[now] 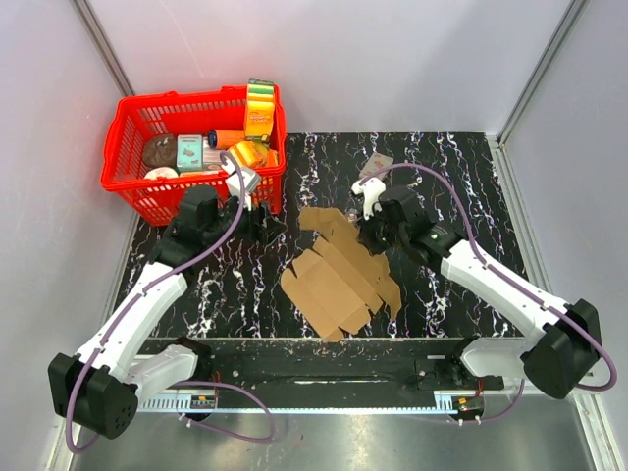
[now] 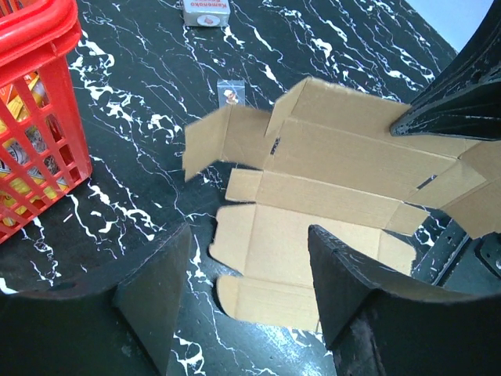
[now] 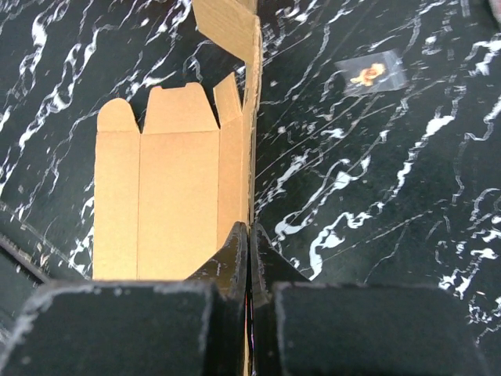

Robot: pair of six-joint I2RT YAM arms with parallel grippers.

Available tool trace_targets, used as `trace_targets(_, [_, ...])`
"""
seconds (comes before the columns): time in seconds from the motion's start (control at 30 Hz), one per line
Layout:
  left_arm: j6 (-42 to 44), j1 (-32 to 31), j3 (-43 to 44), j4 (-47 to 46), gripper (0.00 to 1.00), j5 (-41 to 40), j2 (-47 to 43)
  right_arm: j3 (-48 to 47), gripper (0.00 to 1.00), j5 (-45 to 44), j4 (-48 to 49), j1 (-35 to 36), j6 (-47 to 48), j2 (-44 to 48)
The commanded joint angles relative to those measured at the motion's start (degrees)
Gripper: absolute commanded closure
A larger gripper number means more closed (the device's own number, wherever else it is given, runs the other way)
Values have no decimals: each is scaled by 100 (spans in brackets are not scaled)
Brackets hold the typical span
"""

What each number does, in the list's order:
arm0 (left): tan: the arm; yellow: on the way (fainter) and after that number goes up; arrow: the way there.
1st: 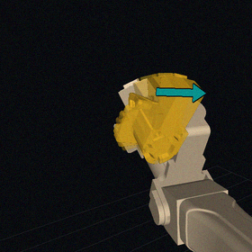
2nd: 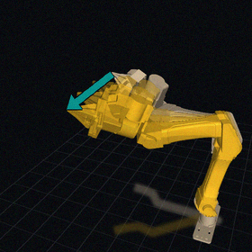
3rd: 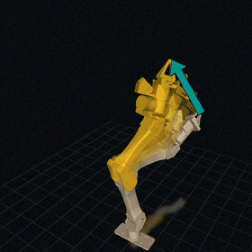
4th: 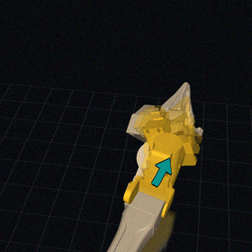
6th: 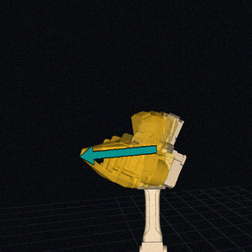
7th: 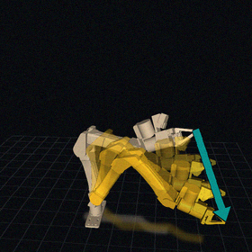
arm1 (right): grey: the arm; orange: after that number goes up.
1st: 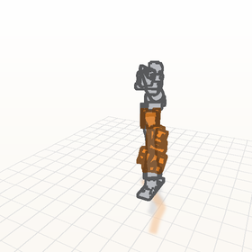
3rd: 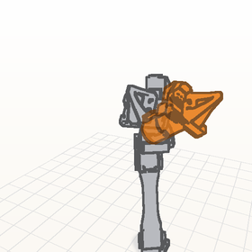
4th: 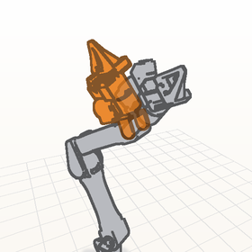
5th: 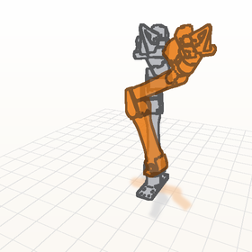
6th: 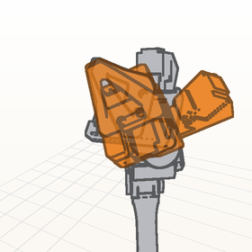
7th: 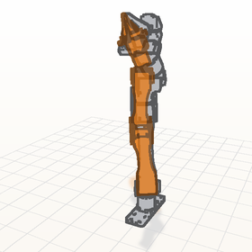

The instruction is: Fold the paper box

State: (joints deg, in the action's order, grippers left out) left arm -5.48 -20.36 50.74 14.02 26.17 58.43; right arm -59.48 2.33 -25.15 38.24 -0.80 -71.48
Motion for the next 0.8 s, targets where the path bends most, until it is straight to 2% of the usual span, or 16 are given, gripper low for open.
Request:
trace_targets(0.0, [240, 6, 392, 30, 34, 46, -87, -406, 100, 1021, -411, 87, 615, -278])
trace_targets(0.2, [477, 6, 454, 171, 32, 300, 27, -301, 100, 1261, -430, 272, 897, -95])
trace_targets(0.5, [319, -3, 348, -435, 29, 933, 467, -248, 100, 1322, -728, 351, 1152, 82])
trace_targets(0.77, [934, -82, 1043, 382, 18, 854, 1099, -222, 100, 1349, -667, 386, 1134, 143])
